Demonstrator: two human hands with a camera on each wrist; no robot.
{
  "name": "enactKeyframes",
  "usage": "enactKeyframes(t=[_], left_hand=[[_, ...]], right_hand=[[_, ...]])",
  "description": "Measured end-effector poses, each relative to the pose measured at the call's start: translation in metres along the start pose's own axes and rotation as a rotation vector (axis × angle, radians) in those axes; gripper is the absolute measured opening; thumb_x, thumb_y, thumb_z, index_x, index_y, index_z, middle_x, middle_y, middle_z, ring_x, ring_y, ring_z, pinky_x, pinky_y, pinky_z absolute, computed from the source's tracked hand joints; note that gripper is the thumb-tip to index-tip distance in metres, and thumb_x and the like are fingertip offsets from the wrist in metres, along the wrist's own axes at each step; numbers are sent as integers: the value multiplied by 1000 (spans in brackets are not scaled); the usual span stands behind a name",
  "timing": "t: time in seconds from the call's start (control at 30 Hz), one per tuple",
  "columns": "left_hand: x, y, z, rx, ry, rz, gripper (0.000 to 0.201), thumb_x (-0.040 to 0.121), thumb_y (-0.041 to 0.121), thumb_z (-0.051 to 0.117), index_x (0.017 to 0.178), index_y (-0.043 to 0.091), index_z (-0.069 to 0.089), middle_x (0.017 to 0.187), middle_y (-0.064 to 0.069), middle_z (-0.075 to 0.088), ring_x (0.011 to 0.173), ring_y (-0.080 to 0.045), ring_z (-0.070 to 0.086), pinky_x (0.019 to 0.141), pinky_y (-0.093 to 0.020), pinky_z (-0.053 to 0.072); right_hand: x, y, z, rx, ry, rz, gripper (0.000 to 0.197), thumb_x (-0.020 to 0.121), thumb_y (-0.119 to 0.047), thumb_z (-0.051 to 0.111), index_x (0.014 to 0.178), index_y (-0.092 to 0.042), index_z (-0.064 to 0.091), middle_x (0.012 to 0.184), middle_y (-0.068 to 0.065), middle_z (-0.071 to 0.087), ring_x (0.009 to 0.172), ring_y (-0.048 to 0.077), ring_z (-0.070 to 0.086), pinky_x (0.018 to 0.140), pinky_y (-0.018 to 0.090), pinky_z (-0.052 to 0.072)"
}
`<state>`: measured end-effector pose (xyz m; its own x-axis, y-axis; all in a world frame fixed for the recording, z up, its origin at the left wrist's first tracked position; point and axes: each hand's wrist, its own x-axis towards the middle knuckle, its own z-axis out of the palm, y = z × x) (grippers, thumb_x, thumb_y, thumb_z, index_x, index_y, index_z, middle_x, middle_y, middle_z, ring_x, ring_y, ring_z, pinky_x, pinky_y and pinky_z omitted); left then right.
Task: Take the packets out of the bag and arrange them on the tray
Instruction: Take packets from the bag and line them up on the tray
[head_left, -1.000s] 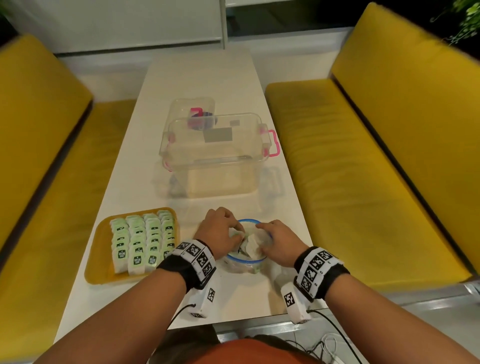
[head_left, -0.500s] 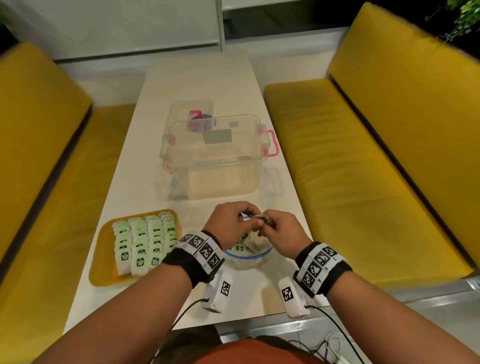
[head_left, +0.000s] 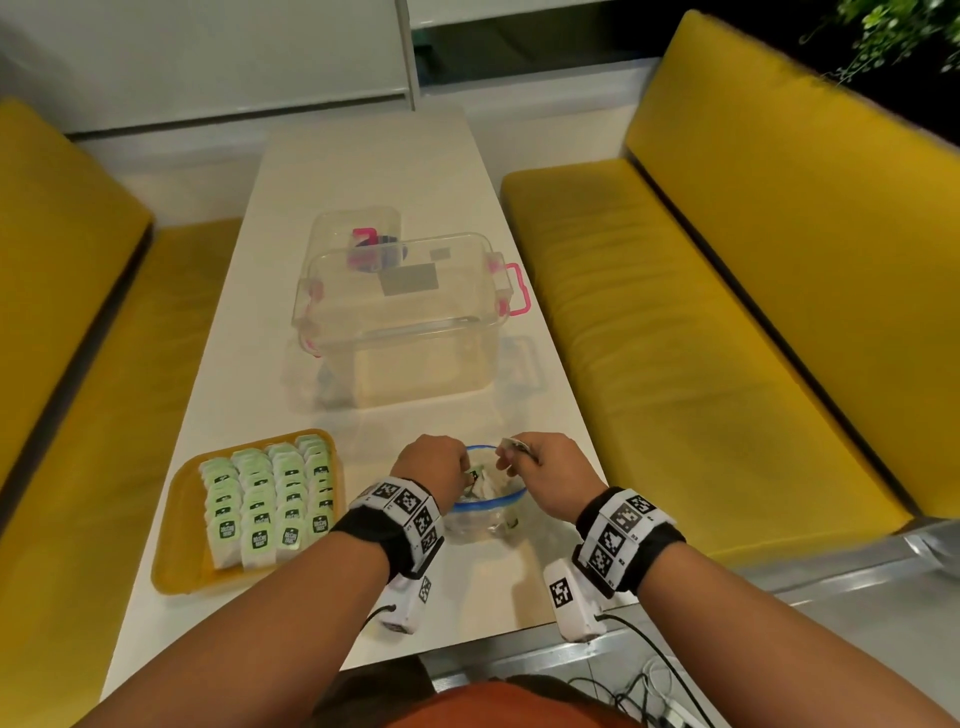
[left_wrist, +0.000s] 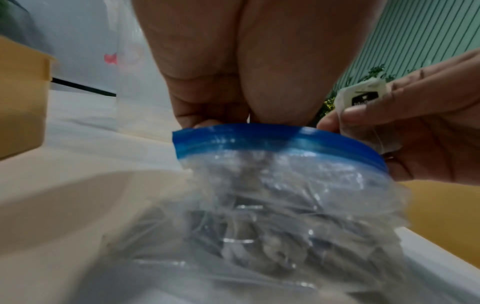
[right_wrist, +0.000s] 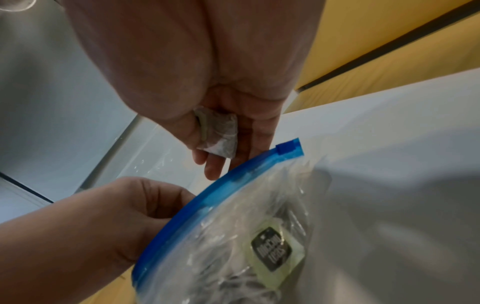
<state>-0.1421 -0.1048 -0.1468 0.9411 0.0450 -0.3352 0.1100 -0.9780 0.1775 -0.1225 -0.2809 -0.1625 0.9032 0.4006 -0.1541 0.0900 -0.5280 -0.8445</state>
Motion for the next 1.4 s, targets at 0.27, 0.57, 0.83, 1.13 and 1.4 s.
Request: enactKeyframes(t=[0.27, 0.57, 0.83, 1.13, 1.4], left_hand=[[-15, -13, -25, -349, 179, 51, 9, 84, 33, 68, 76, 28, 68, 77, 11, 67, 78, -8, 61, 68, -22, 45], [-43, -21, -54, -681, 274, 160, 8, 84, 30, 73, 78, 29, 69, 74, 12, 68, 68, -8, 58, 65, -17, 45], [-54, -34, -55, -689, 393, 115, 7, 84, 33, 72, 81, 29, 67, 70, 17, 62, 57, -3, 50, 59, -14, 37], [-77, -68, -72, -558, 431, 174, 5, 88, 24, 68, 90, 29, 68, 84, 15, 64, 75, -6, 57, 71, -19, 45], [-104, -108, -87, -595, 487, 92, 6, 91, 22, 63, 93, 28, 66, 79, 11, 64, 74, -11, 58, 69, -24, 49]], right_hand=[[2, -3, -4, 42, 25, -8, 27, 96, -8, 47, 104, -20, 70, 79, -2, 68, 74, 15, 65, 73, 31, 54], [3, -41, -3, 406, 29, -106, 12, 94, -23, 64, 103, -17, 70, 75, 1, 70, 64, 9, 60, 66, 31, 55], [4, -68, 14, 442, 41, -159, 6, 89, -22, 71, 88, -16, 74, 77, -2, 73, 70, 10, 67, 65, 26, 51], [19, -90, 45, 110, 18, -273, 16, 83, -35, 75, 87, -20, 77, 83, -1, 66, 79, 14, 62, 70, 29, 50], [31, -121, 81, 99, -97, -295, 6, 80, -27, 79, 84, -22, 79, 80, -2, 63, 77, 12, 60, 71, 28, 47]])
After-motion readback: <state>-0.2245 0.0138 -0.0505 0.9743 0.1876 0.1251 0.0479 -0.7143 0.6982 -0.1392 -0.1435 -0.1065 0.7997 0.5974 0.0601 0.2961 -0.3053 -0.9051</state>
